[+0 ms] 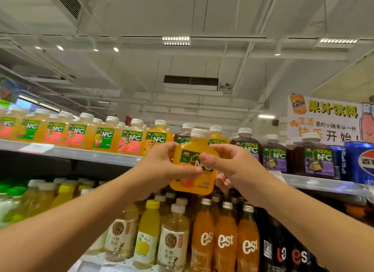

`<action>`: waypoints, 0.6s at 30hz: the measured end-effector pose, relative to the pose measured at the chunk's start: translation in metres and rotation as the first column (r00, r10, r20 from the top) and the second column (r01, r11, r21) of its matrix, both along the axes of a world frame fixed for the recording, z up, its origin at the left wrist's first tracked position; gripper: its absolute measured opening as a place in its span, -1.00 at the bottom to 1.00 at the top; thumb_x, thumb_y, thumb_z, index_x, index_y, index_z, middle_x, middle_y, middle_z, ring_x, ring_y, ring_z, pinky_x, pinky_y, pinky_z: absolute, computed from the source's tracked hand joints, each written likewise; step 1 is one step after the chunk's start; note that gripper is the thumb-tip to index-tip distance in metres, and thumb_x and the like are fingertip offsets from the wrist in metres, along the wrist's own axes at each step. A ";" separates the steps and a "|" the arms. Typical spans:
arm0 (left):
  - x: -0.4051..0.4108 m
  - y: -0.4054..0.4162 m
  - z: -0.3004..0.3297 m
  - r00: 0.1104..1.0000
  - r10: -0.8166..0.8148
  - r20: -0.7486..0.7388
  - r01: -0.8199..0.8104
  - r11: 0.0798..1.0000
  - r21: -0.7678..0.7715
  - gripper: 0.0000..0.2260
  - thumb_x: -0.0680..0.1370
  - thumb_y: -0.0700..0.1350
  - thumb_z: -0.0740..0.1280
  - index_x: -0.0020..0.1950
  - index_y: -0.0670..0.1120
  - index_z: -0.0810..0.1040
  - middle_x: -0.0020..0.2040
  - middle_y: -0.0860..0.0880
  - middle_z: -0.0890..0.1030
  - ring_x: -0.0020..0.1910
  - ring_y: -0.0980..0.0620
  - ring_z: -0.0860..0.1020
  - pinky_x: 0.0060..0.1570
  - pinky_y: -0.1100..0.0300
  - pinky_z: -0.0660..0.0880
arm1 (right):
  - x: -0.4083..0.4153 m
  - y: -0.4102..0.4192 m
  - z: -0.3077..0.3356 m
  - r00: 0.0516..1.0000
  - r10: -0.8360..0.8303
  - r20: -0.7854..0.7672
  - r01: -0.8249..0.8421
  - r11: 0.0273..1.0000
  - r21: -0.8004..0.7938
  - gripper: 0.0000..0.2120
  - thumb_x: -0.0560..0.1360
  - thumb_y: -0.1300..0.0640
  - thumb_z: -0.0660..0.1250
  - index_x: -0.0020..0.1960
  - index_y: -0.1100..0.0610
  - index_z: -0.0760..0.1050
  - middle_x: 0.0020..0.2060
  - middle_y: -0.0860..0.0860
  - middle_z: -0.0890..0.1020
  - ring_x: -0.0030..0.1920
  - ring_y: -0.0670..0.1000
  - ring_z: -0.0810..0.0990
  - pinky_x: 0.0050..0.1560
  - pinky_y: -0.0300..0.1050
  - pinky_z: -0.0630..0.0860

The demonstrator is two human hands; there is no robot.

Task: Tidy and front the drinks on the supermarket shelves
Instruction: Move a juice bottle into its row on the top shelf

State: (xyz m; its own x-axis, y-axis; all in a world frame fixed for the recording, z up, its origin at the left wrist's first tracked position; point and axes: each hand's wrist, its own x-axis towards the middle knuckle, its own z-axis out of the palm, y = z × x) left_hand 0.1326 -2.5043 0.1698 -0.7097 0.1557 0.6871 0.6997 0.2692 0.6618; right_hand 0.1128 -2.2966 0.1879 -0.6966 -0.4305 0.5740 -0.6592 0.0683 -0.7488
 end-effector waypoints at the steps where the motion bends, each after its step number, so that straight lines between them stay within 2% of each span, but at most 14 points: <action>1: -0.004 -0.016 0.003 0.999 0.027 -0.020 -0.026 0.999 0.025 -0.49 0.29 -0.04 0.61 0.16 -0.09 0.53 -0.01 -0.06 0.70 -0.02 -0.04 0.68 -0.10 0.06 0.63 | -0.005 -0.010 0.008 0.999 -0.029 -0.022 0.029 0.999 -0.021 -0.27 0.22 -0.16 0.56 0.28 0.10 0.45 0.04 0.08 0.66 -0.39 0.00 0.58 -0.46 -0.16 0.50; 4: -0.017 -0.057 0.008 0.991 0.100 -0.085 -0.093 0.992 0.088 -0.52 0.27 0.00 0.60 0.12 -0.06 0.54 -0.07 0.03 0.71 -0.10 0.04 0.69 -0.24 0.22 0.61 | -0.027 -0.038 0.028 0.967 -0.226 -0.117 0.220 0.973 -0.062 -0.56 0.48 0.07 0.47 0.30 0.15 0.45 0.02 0.08 0.62 -0.34 -0.02 0.60 -0.38 -0.13 0.55; 6: -0.028 -0.078 0.007 0.989 0.105 -0.105 -0.089 0.985 0.148 -0.54 0.27 0.01 0.59 0.08 -0.06 0.56 -0.10 0.04 0.71 -0.13 0.05 0.69 -0.29 0.28 0.58 | -0.043 -0.055 0.037 0.916 -0.349 -0.198 0.347 0.937 -0.045 -0.65 0.51 0.12 0.42 0.26 0.12 0.48 0.02 0.02 0.60 -0.31 -0.04 0.60 -0.37 -0.16 0.54; 8: -0.038 -0.093 0.005 0.992 0.074 -0.104 -0.050 0.976 0.213 -0.56 0.28 0.01 0.58 0.08 -0.08 0.56 -0.10 0.02 0.71 -0.13 0.03 0.69 -0.30 0.28 0.58 | -0.057 -0.069 0.046 0.867 -0.424 -0.262 0.439 0.899 -0.003 -0.63 0.51 0.09 0.41 0.29 0.08 0.46 0.06 -0.07 0.57 -0.26 -0.06 0.63 -0.43 -0.26 0.50; 10: -0.046 -0.102 0.005 0.994 0.030 -0.101 -0.004 0.969 0.246 -0.55 0.29 0.02 0.57 0.09 -0.10 0.56 -0.09 -0.02 0.71 -0.12 0.01 0.69 -0.29 0.27 0.58 | -0.069 -0.079 0.056 0.815 -0.485 -0.317 0.524 0.850 0.048 -0.54 0.52 0.06 0.39 0.38 0.06 0.39 0.17 -0.06 0.52 -0.16 -0.04 0.65 -0.46 -0.32 0.48; 14: -0.057 -0.113 0.005 0.995 -0.012 -0.101 0.038 0.965 0.259 -0.54 0.31 0.04 0.55 0.11 -0.12 0.56 -0.11 0.05 0.70 -0.12 0.02 0.69 -0.26 0.23 0.60 | -0.085 -0.096 0.084 0.706 -0.553 -0.442 0.663 0.736 0.137 -0.41 0.55 -0.04 0.35 0.50 0.06 0.24 0.29 0.01 0.46 -0.20 -0.01 0.65 -0.45 -0.25 0.53; 18: -0.063 -0.122 0.003 0.993 -0.074 -0.091 0.095 0.963 0.254 -0.54 0.32 0.04 0.55 0.14 -0.07 0.54 -0.08 0.04 0.71 -0.10 0.03 0.69 -0.26 0.24 0.59 | -0.095 -0.115 0.100 0.617 -0.609 -0.498 0.778 0.568 0.268 -0.42 0.56 -0.14 0.26 0.48 0.10 0.27 -0.03 0.01 0.55 -0.30 0.00 0.68 -0.34 -0.08 0.63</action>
